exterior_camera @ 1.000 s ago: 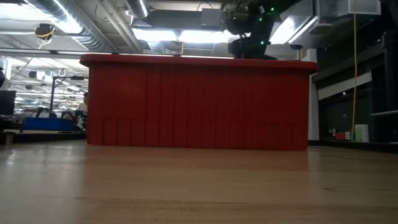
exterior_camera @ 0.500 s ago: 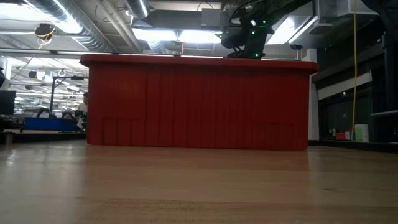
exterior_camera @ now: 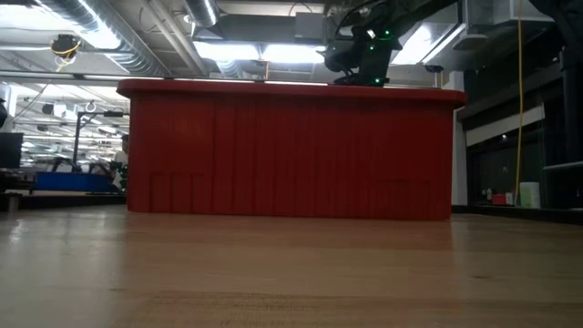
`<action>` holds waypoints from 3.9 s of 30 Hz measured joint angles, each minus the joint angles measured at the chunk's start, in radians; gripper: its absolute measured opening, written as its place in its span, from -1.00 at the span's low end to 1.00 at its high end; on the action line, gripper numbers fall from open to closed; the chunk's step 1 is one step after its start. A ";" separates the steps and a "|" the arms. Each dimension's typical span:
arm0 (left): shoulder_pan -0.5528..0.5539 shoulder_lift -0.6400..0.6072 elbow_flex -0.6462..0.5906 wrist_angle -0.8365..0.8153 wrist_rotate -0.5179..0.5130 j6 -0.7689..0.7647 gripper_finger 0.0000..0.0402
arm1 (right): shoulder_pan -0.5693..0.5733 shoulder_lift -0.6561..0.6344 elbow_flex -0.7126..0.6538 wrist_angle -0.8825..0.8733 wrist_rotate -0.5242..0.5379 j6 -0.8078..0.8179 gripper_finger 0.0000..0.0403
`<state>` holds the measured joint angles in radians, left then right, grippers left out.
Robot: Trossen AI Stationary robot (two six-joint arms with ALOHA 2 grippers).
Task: Pick and place slides into bin
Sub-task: Put the pink slide into the red bin, then return to Home Position
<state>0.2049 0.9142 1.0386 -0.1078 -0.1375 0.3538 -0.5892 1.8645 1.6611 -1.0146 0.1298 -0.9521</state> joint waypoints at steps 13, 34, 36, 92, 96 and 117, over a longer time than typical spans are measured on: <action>0.000 0.000 0.000 0.000 0.001 0.000 -0.99 | -0.027 0.000 -0.055 -0.003 -0.053 0.037 -0.96; 0.000 0.000 0.000 0.007 0.002 -0.026 -0.99 | -0.037 0.001 -0.198 0.178 -0.056 0.106 -0.96; 0.000 0.000 0.000 0.007 0.009 -0.026 -0.99 | -0.037 0.001 -0.198 0.178 -0.056 0.106 -0.96; 0.000 -0.077 0.000 -0.076 0.093 -0.039 -0.99 | 0.100 0.000 0.313 -0.196 0.029 0.536 -0.95; 0.000 -0.159 0.000 -0.180 0.063 -0.061 -0.99 | 0.142 0.000 0.442 -0.260 0.029 0.578 -0.98; 0.000 -0.697 -0.417 -0.199 0.053 -0.221 -0.99 | 0.432 -0.010 0.276 0.060 -0.035 0.899 -0.99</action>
<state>0.2048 0.2173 0.6218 -0.3063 -0.0841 0.1330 -0.1575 1.8546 1.9367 -0.9547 0.0948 -0.0534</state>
